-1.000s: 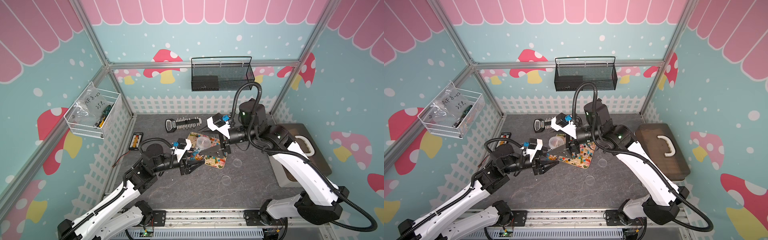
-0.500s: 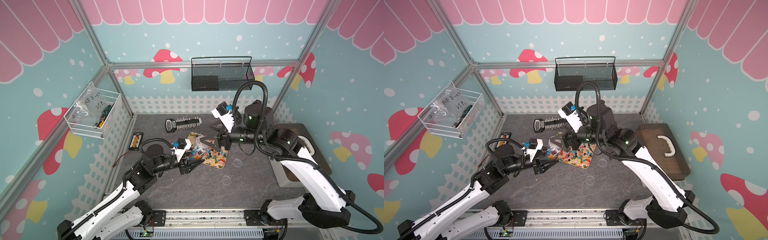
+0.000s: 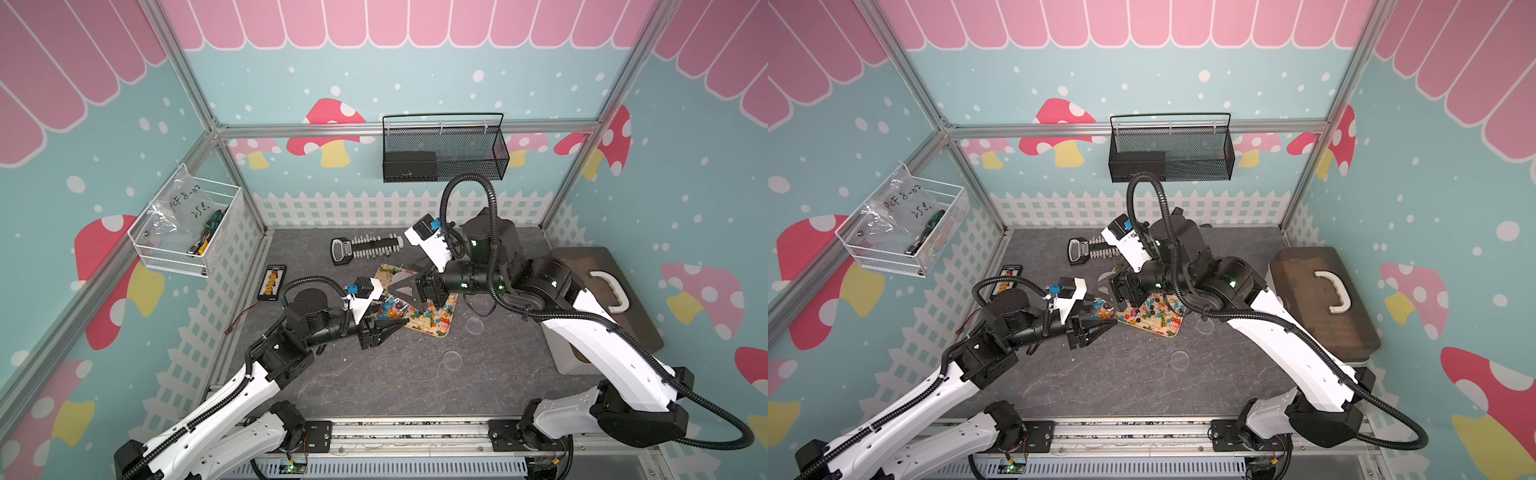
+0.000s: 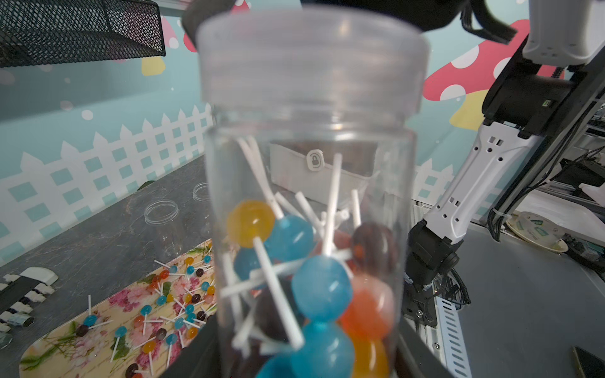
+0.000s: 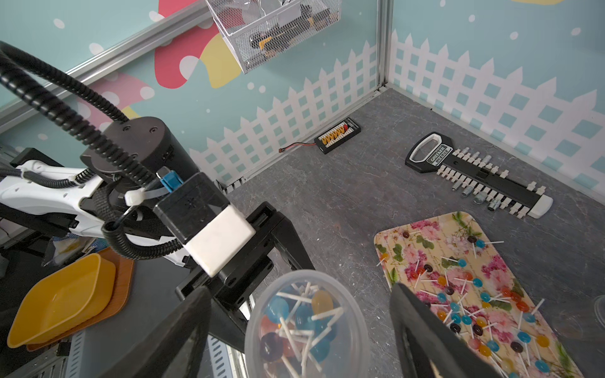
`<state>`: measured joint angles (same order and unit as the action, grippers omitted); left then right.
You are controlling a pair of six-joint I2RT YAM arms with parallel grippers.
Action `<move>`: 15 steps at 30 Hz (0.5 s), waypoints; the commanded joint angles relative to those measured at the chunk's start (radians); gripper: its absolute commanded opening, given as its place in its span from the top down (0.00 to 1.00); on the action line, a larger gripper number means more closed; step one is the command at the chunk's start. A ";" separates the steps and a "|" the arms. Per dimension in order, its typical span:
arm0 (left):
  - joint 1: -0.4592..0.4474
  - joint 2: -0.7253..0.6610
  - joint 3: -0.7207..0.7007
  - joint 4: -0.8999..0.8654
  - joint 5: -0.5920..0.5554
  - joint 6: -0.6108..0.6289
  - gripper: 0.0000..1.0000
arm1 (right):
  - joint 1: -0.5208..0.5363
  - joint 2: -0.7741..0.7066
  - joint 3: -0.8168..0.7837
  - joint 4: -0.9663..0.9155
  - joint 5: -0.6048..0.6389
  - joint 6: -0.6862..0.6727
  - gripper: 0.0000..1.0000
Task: Pour the candies out of the jar
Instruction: Unscrew the lid from the jar.
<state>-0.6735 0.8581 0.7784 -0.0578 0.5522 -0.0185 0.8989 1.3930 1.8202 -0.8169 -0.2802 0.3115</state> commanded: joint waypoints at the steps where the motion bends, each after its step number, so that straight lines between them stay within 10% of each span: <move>1: 0.005 -0.028 -0.003 0.009 -0.011 0.020 0.41 | 0.015 0.011 0.017 -0.014 0.022 0.006 0.16; 15: 0.005 -0.037 -0.004 0.006 -0.012 0.021 0.41 | 0.024 0.033 0.030 -0.026 0.037 -0.009 0.38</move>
<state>-0.6735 0.8383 0.7765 -0.0719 0.5438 -0.0185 0.9176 1.4181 1.8275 -0.8307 -0.2459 0.3088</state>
